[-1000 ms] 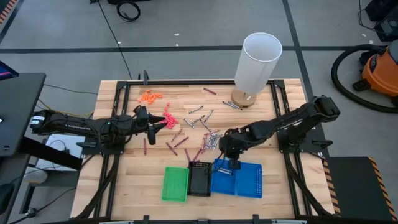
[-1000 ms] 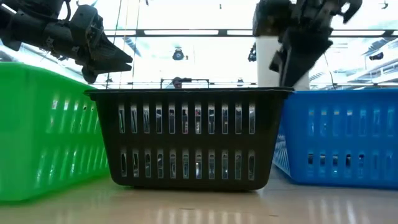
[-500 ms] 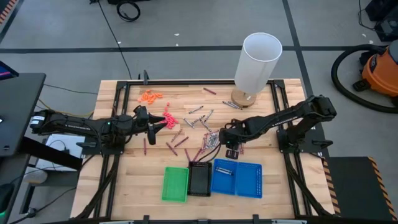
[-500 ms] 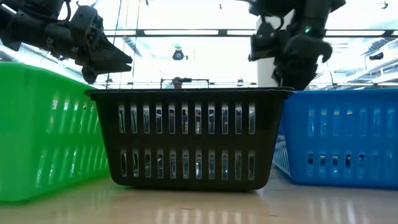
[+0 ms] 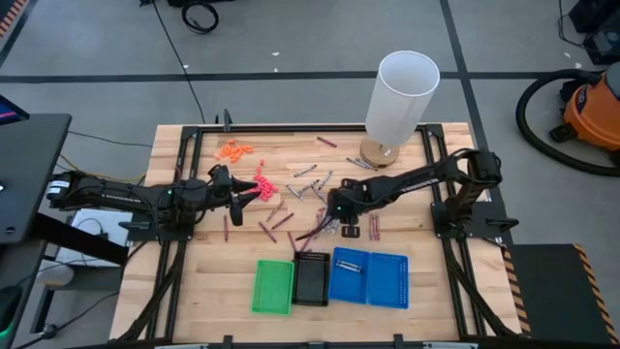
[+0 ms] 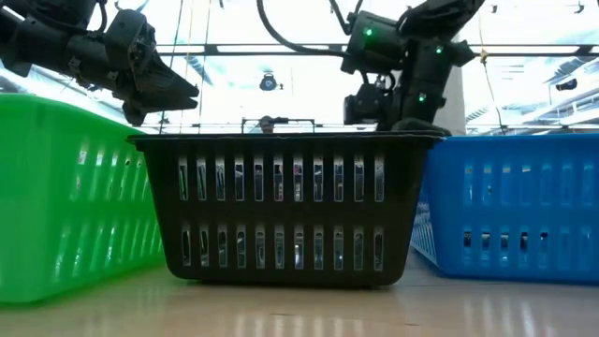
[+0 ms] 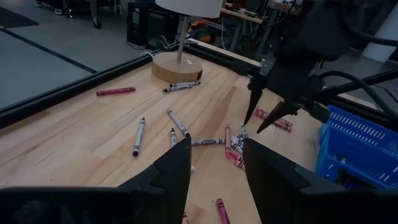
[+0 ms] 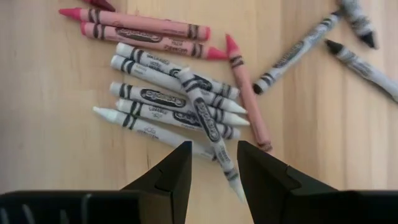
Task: Sort crayons
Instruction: Put the white crayon into the black bin
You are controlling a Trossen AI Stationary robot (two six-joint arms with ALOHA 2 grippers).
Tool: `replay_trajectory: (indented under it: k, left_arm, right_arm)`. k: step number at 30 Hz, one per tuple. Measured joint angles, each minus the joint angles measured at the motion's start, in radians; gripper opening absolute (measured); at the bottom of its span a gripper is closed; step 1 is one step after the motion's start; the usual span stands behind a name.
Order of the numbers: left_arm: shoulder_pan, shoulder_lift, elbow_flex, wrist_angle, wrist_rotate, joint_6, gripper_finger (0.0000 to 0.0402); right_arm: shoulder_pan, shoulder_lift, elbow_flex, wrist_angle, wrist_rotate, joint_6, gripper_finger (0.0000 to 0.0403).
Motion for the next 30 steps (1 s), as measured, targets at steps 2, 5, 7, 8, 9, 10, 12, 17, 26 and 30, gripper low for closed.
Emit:
replay_trajectory:
  k: [2,5,7,8,9,10,12,17,26,30]
  left_arm:
    - [0.000,0.000,0.000,0.000,0.000,0.001,0.0157]
    - [0.000,0.000,0.000,0.000,0.000,0.005,0.0157]
    - [0.000,0.000,0.000,-0.001,0.000,0.005,0.0157]
    - [0.000,0.000,0.000,-0.001,0.000,0.005,0.0157]
    - [0.000,0.000,0.000,-0.001,0.000,0.005,0.0157]
    - [0.000,0.000,0.000,-0.002,0.000,0.005,0.0157]
    - [0.000,0.000,0.000,-0.006,0.000,0.005,0.0157]
    - [0.000,0.000,0.000,-0.008,0.000,0.006,0.0157]
    - [0.000,0.000,0.000,-0.008,0.000,0.006,0.0157]
    - [0.000,0.000,0.000,-0.008,0.000,0.006,0.0157]
  right_arm:
    - [-0.011,0.002,0.000,0.003,-0.012,-0.019,0.0137]
    - [-0.024,0.007,0.000,0.021,-0.030,-0.044,0.0138]
    - [-0.027,0.016,0.000,0.039,-0.046,-0.059,0.0138]
    - [-0.028,0.022,0.000,0.046,-0.049,-0.067,0.0138]
    - [-0.029,0.032,0.000,0.054,-0.050,-0.077,0.0138]
    - [-0.030,0.038,0.000,0.062,-0.053,-0.083,0.0138]
    - [-0.030,0.052,0.000,0.071,-0.054,-0.089,0.0138]
    - [-0.032,0.085,0.003,0.088,-0.056,-0.092,0.0135]
    - [-0.032,0.087,0.002,0.106,-0.035,-0.081,0.0081]
    - [-0.032,0.087,0.002,0.103,-0.025,-0.083,0.0055]
